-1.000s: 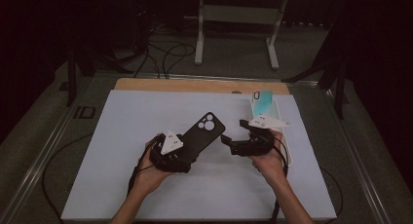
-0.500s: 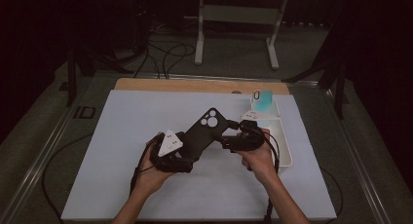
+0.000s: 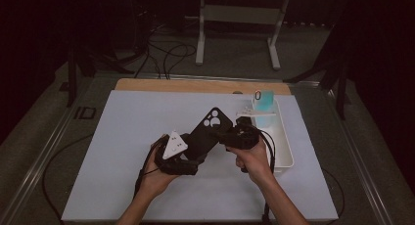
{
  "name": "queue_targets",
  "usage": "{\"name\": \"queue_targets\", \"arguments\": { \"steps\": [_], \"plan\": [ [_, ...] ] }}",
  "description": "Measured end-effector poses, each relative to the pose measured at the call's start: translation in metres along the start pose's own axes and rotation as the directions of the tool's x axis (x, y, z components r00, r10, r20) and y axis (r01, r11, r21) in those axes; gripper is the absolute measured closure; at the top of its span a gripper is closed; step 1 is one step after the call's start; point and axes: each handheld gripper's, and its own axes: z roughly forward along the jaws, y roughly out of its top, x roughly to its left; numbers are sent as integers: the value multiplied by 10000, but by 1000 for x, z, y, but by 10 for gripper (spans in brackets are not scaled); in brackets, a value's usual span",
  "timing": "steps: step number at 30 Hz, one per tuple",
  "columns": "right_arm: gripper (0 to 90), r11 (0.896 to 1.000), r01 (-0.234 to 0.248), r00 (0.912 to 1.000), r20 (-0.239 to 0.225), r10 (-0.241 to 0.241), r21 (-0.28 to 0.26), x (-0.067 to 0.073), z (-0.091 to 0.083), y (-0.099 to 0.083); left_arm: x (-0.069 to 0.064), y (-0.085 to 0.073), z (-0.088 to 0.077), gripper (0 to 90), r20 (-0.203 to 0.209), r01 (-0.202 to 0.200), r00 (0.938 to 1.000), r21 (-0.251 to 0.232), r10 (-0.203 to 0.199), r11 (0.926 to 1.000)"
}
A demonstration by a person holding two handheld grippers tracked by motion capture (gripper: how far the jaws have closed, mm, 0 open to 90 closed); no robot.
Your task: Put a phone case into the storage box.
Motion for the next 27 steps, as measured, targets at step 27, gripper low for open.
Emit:
{"name": "queue_targets", "arguments": {
  "steps": [27],
  "plan": [
    [854,9876,1562,9831,-987,-1542,130,16,-3,-2,17,-4,1,24,1452,950,9839,661,-1038,9933]
  ]
}}
